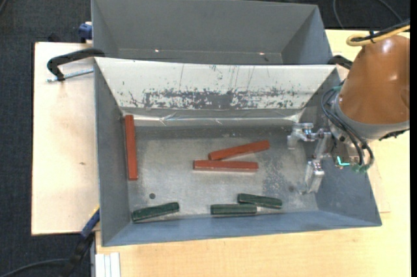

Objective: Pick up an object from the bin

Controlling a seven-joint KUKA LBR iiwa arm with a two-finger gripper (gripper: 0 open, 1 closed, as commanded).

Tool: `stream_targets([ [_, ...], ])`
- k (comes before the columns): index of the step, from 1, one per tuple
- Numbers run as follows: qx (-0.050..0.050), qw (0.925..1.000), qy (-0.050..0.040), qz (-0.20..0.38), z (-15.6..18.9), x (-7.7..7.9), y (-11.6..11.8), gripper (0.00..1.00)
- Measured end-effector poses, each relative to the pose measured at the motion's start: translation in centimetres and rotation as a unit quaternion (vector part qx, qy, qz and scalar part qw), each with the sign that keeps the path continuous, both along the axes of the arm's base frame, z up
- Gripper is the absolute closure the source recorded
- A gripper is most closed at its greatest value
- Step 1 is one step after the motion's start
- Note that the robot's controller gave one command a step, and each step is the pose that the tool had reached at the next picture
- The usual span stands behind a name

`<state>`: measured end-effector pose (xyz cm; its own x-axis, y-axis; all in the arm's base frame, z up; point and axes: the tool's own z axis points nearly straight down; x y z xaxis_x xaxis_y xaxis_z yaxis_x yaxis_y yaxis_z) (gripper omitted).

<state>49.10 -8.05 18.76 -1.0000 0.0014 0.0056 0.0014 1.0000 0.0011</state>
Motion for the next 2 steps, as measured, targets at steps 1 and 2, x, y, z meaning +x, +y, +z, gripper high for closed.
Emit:
stream_targets([
  [1,0.001,0.9763,-0.0064,0.216,-11.7,7.2,7.5,0.00],
  [2,0.001,0.9748,-0.0078,0.223,-8.5,7.0,10.6,0.00],
])
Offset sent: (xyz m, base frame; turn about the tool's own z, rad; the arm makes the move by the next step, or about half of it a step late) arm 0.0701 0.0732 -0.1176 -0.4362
